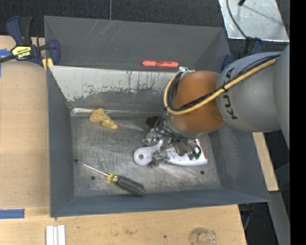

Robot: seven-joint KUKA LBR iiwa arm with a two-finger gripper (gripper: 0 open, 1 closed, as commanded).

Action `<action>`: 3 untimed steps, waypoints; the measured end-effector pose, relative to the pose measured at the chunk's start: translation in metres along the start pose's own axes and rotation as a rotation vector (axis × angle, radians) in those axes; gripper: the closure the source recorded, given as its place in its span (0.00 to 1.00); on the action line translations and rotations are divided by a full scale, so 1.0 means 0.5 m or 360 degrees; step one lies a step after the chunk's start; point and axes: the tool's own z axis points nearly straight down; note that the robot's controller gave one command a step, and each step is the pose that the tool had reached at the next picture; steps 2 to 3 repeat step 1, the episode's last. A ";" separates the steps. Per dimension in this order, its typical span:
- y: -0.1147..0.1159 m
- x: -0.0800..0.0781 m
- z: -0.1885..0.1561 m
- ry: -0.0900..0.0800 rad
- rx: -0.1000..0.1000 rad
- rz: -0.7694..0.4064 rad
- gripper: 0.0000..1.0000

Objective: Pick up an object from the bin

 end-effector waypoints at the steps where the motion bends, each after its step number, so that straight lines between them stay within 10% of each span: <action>1: -0.035 0.049 -0.265 0.0034 -0.0003 -0.0054 1.00; 3: -0.035 0.049 -0.265 0.0034 -0.0003 -0.0054 1.00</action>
Offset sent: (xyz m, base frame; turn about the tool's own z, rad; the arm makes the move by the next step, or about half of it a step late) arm 0.0000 0.0000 0.0000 0.0000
